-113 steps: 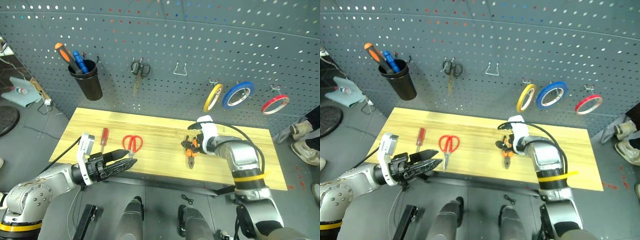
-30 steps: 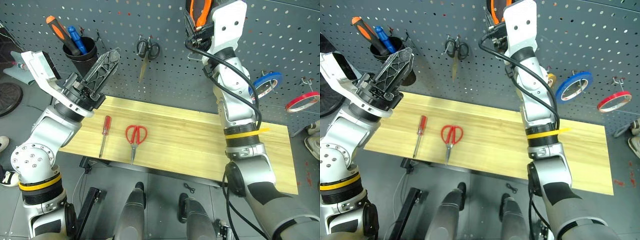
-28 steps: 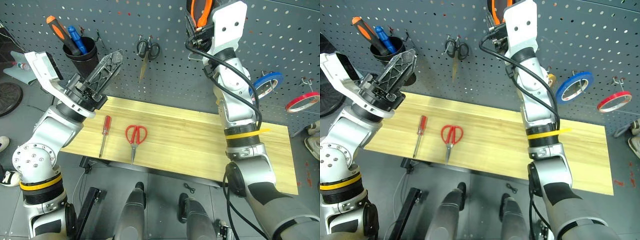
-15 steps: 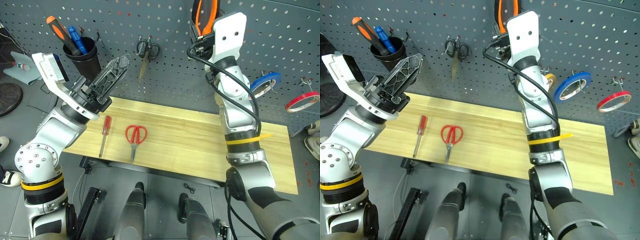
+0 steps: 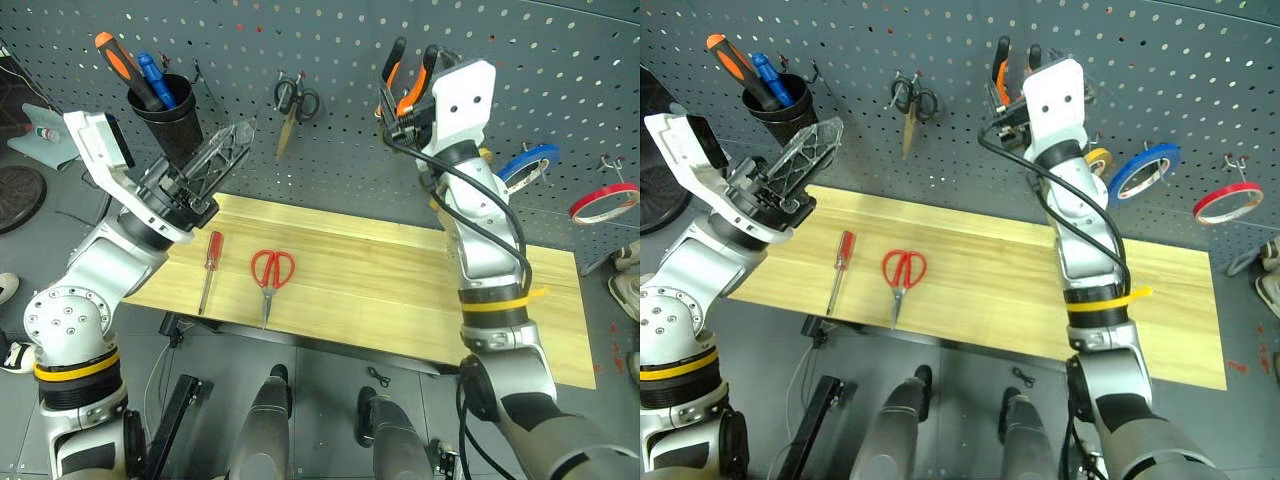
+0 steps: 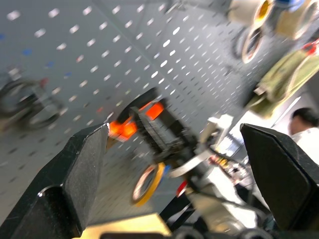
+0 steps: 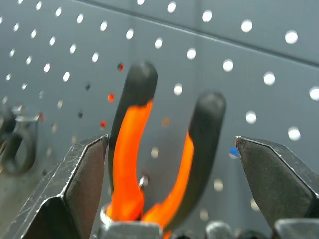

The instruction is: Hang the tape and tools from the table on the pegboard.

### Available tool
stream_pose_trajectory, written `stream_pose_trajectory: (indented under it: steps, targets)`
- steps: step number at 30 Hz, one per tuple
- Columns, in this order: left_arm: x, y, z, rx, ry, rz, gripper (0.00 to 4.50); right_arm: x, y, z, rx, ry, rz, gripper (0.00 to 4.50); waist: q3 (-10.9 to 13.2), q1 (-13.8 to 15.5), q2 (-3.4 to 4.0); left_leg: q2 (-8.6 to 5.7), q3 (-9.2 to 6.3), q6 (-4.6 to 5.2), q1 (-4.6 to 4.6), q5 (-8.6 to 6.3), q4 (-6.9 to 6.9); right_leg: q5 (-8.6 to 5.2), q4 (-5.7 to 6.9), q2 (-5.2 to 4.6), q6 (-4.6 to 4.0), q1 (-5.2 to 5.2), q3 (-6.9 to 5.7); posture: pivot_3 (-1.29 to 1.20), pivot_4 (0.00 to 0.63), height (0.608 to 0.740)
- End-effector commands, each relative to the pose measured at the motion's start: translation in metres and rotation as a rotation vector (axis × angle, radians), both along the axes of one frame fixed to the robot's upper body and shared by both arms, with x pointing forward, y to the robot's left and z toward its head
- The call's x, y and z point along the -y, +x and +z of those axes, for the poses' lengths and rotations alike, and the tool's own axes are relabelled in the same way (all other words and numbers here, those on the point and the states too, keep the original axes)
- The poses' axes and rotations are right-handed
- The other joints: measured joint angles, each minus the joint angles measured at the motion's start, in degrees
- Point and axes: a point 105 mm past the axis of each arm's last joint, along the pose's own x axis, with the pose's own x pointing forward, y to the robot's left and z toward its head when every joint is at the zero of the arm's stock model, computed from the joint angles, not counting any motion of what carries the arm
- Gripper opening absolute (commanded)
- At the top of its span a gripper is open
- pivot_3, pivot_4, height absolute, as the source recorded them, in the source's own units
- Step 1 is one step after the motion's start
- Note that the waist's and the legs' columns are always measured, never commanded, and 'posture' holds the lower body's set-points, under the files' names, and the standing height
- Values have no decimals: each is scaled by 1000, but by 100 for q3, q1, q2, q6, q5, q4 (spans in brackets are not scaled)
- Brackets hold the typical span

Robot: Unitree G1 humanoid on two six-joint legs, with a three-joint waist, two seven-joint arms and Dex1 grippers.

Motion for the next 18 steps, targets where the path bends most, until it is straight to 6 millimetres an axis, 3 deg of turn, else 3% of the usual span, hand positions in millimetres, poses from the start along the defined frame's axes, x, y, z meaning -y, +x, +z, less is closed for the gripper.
stream_pose_trajectory:
  steps: [1, 6, 10, 14, 18]
  targets:
    - [-3, 2, -27, -65, 165, 29, 4500, 2, -25, -15, -80, -28, 78, 4471, 0, 3, 0, 0, 0, 0, 0, 0, -2, -1, 0, 0, 0, 0, 0, 203, 303, 740]
    - [-16, 19, -71, -191, 327, 151, 4500, -4, -50, -35, -199, -58, 251, 4471, 0, -37, 0, 3, 1, -9, 2, 5, 3, 3, -2, 1, -4, -2, 1, 158, 299, 740]
    - [-32, 48, -115, -303, 475, 402, 4500, -18, -74, -84, -452, -123, 536, 4471, -19, -97, -18, 18, 0, -10, 14, 6, 5, 3, -1, 18, -3, 9, 2, 106, 295, 740]
    - [-24, 54, -155, -390, 575, 472, 4500, -21, -100, -125, -594, -253, 719, 4471, -24, -158, -27, 14, 0, -10, 2, 6, 20, 11, -8, 17, -10, 11, 9, 80, 295, 740]
    - [-17, 57, -183, -476, 618, 550, 4500, -21, -112, -138, -641, -309, 815, 4471, -26, -288, -32, 17, -1, -9, 2, 6, 41, 14, 2, 23, 2, 11, 15, 47, 307, 740]
